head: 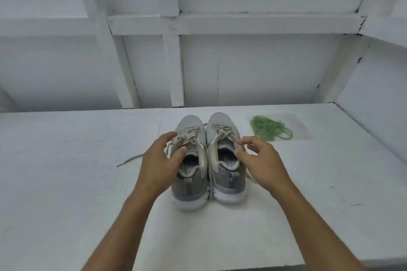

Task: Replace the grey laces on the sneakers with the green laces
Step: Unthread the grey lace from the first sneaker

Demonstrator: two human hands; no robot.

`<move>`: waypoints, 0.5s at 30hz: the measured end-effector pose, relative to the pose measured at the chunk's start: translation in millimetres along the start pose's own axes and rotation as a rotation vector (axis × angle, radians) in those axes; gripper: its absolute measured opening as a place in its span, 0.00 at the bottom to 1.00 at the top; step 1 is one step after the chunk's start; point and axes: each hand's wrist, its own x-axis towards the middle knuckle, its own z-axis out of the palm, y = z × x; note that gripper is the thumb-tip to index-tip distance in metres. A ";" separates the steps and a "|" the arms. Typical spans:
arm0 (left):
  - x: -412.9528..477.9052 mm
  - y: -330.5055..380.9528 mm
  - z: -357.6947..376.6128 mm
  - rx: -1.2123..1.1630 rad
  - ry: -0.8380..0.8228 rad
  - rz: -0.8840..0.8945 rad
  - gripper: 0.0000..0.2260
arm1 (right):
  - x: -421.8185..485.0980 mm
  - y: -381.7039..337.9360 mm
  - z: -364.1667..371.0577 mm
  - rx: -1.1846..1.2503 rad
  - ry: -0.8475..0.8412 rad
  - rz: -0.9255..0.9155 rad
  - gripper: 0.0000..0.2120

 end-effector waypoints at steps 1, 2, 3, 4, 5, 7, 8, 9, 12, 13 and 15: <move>-0.1 -1.2 0.2 -0.021 -0.001 -0.022 0.19 | 1.0 1.3 2.4 -0.002 0.010 0.020 0.09; 1.5 -4.4 1.5 -0.029 -0.007 -0.056 0.19 | 2.7 0.6 4.2 0.007 0.021 0.047 0.10; 2.3 -9.9 3.3 -0.055 -0.007 -0.075 0.18 | 4.2 3.3 6.8 0.032 0.023 0.058 0.11; 1.9 -10.5 3.4 -0.090 -0.016 -0.106 0.18 | 3.8 2.0 8.7 0.050 0.029 0.076 0.13; 3.4 -12.4 5.3 -0.122 -0.014 -0.120 0.17 | 6.2 3.7 11.0 0.065 0.027 0.094 0.14; 5.5 -16.4 7.6 -0.161 -0.031 -0.153 0.15 | 10.7 5.9 13.7 0.074 -0.004 0.148 0.19; 5.5 -18.1 8.0 -0.172 -0.038 -0.162 0.14 | 11.9 5.0 13.8 0.080 -0.022 0.173 0.22; 6.3 -22.8 9.4 -0.184 -0.045 -0.167 0.13 | 14.7 8.0 14.5 0.098 -0.042 0.186 0.27; 5.2 -30.8 12.4 -0.194 -0.059 -0.150 0.11 | 19.4 12.1 14.2 0.131 -0.083 0.216 0.31; 5.1 -32.7 13.3 -0.202 -0.060 -0.144 0.11 | 21.4 13.8 14.3 0.133 -0.098 0.214 0.29; 4.2 -33.1 14.2 -0.195 -0.069 -0.132 0.12 | 22.2 13.8 13.3 0.127 -0.117 0.210 0.20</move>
